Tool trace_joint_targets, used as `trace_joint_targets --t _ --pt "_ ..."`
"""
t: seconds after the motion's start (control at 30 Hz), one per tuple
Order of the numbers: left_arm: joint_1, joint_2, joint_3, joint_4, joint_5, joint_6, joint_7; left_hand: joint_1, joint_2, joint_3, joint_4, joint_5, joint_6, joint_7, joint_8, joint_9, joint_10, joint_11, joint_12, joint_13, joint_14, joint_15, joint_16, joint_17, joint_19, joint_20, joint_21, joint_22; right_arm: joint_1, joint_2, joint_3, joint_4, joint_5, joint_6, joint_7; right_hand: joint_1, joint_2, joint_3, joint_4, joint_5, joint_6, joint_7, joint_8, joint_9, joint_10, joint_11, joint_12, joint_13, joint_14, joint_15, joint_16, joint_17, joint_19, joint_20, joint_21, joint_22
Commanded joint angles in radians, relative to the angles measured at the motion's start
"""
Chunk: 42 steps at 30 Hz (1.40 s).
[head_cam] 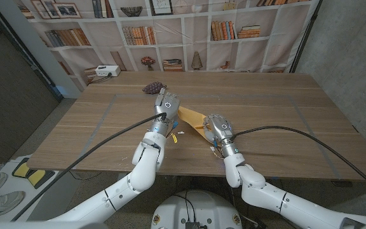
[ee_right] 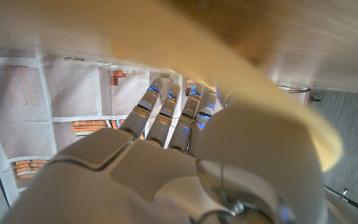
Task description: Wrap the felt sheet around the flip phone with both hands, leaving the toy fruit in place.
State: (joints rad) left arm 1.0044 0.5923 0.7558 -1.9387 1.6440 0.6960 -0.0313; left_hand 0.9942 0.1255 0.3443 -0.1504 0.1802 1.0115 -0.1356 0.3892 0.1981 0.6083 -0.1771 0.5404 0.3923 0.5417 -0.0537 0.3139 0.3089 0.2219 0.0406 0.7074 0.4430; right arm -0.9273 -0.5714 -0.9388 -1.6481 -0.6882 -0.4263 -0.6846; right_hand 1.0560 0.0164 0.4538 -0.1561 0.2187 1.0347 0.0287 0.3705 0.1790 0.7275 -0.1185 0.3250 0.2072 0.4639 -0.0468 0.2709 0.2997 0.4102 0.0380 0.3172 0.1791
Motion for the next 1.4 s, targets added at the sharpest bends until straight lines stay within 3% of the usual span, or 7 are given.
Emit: trace_joint_targets --t 0.03,0.37,0.77,0.97,1.1,1.3,1.4 --pt "-0.075 -0.018 0.026 0.105 -0.148 -0.011 0.080 0.010 -0.005 0.005 -0.003 0.003 0.052 0.001 0.008 0.005 0.011 -0.004 0.006 0.004 0.011 -0.158 0.006 0.003 0.011 -0.003 0.012 0.003 0.007 -0.012 0.011 0.023 0.002 0.044 -0.007 -0.004 0.003 0.001 0.002 0.004 0.116 -0.074 -0.003 0.006 0.004 -0.007 -0.007 0.003 0.000 -0.142 0.004 0.005 0.009 -0.005 -0.004 0.002" --pt "-0.163 -0.036 0.082 0.204 -0.286 -0.035 0.201 0.011 -0.008 0.006 -0.002 0.003 0.052 -0.005 0.004 0.004 0.024 -0.004 0.008 0.005 0.020 -0.157 0.003 0.001 0.012 -0.004 0.023 0.001 0.019 -0.016 0.011 0.042 -0.003 0.073 -0.004 -0.002 0.002 -0.014 0.002 0.006 0.123 -0.094 -0.009 0.006 0.008 -0.015 -0.010 0.004 -0.001 -0.148 0.013 0.014 0.014 -0.011 -0.006 0.002" --pt "-0.229 -0.034 0.121 0.223 -0.423 -0.055 0.322 0.011 -0.011 0.008 -0.001 0.004 0.057 -0.010 0.003 0.004 0.042 -0.003 0.011 0.007 0.034 -0.158 0.001 -0.003 0.010 -0.001 0.032 -0.002 0.037 -0.029 -0.004 0.059 -0.028 0.087 0.037 0.011 0.010 -0.041 0.004 0.012 0.132 -0.120 -0.025 0.007 -0.004 -0.043 -0.025 0.006 -0.019 -0.170 0.023 0.031 0.012 -0.040 -0.014 0.004" --pt "-0.234 -0.013 0.099 0.157 -0.566 -0.123 0.330 0.010 -0.012 0.007 0.001 0.005 0.056 -0.010 0.001 0.004 0.032 -0.006 0.004 0.009 0.030 -0.155 -0.003 -0.003 0.003 0.005 0.036 -0.004 0.052 -0.012 -0.009 0.079 -0.034 0.085 0.041 0.018 0.010 -0.056 0.004 0.013 0.142 -0.122 -0.030 0.007 -0.005 -0.051 -0.031 0.007 -0.024 -0.171 0.028 0.036 0.014 -0.041 -0.015 0.004" --pt "-0.218 0.037 0.051 0.066 -0.723 -0.220 0.297 0.011 -0.016 0.006 0.000 0.005 0.061 -0.011 0.000 0.003 0.008 0.002 -0.008 0.010 0.009 -0.154 -0.014 -0.004 -0.006 0.007 0.039 -0.006 0.056 -0.002 -0.009 0.087 -0.032 0.073 0.045 0.022 0.009 -0.064 0.003 0.014 0.147 -0.122 -0.033 0.007 -0.005 -0.053 -0.033 0.008 -0.026 -0.171 0.031 0.039 0.015 -0.040 -0.016 0.005" --pt "-0.201 0.112 0.032 -0.049 -0.772 -0.252 0.218 0.019 -0.022 0.002 -0.005 0.003 0.078 -0.008 0.004 0.003 -0.001 0.001 -0.015 0.010 -0.008 -0.159 -0.018 -0.001 -0.016 0.003 0.042 -0.008 0.065 0.003 -0.016 0.098 -0.035 0.081 0.038 0.030 0.010 -0.074 0.002 0.016 0.153 -0.113 -0.039 0.007 0.002 -0.049 -0.034 0.009 -0.026 -0.171 0.036 0.043 0.019 -0.036 -0.017 0.005" --pt "-0.196 0.143 0.015 -0.079 -0.812 -0.278 0.177 0.038 -0.038 -0.006 -0.019 -0.003 0.106 0.012 0.012 0.003 0.009 -0.004 -0.017 0.006 -0.012 -0.164 -0.014 0.003 -0.021 -0.004 0.048 -0.010 0.065 0.004 -0.018 0.098 -0.035 0.079 0.040 0.032 0.012 -0.079 0.003 0.017 0.152 -0.113 -0.043 0.007 0.001 -0.050 -0.036 0.009 -0.027 -0.171 0.039 0.045 0.019 -0.037 -0.018 0.005"
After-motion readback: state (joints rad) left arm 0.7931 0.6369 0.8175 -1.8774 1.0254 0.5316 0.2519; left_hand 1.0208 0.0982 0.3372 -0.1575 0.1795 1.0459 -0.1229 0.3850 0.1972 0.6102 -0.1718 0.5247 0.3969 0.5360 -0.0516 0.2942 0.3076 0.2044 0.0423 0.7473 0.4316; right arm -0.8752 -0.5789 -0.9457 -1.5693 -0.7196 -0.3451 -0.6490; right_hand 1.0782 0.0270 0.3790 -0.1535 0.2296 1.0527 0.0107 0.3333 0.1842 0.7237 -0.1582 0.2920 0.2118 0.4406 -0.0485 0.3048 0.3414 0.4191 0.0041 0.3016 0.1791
